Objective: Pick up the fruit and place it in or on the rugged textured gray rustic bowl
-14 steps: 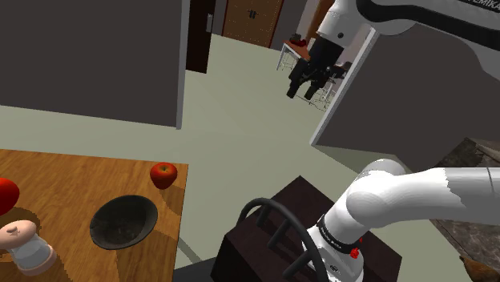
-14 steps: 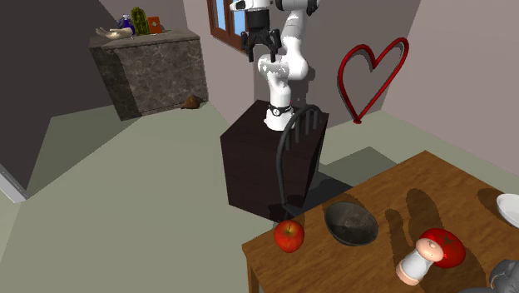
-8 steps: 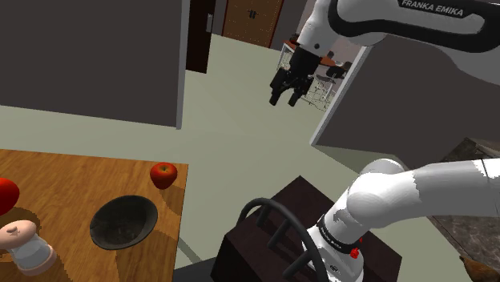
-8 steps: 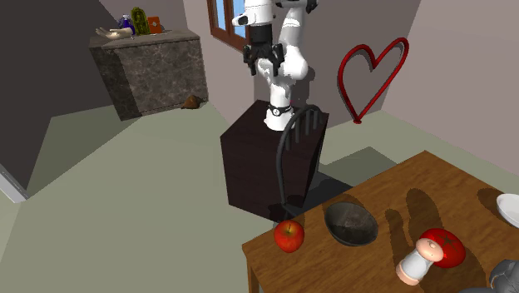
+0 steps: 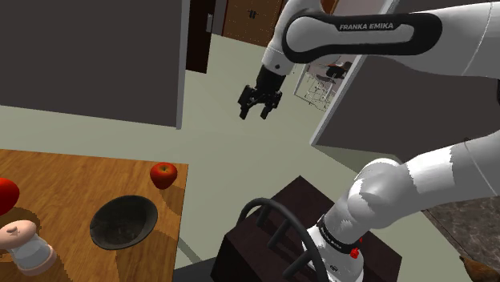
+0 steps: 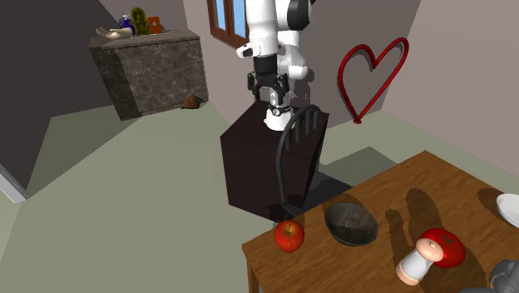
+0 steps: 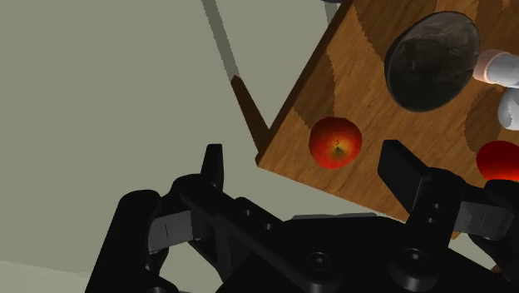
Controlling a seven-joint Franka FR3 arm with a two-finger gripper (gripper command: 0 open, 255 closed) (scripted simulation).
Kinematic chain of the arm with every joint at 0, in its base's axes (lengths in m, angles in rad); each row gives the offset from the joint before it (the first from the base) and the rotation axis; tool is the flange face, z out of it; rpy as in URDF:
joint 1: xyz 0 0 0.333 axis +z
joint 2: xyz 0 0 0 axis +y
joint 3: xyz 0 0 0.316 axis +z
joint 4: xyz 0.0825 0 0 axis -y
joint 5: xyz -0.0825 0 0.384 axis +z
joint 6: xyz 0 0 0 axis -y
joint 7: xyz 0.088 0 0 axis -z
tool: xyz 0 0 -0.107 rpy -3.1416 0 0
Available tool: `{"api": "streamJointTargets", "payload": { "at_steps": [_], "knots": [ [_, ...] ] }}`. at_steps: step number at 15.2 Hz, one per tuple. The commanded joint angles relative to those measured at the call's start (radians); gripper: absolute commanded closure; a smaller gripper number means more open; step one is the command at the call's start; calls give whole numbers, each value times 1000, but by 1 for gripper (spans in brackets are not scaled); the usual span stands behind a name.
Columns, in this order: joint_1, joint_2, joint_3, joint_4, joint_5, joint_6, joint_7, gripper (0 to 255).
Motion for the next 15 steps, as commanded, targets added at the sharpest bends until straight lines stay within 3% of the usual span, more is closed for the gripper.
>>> {"api": "streamJointTargets", "payload": {
  "at_steps": [1,8,15],
  "knots": [
    [7,68,22,6,9,64,17,0],
    [23,322,83,72,9,252,76,0],
    [44,596,120,202,-39,394,154,0]
  ]
}}
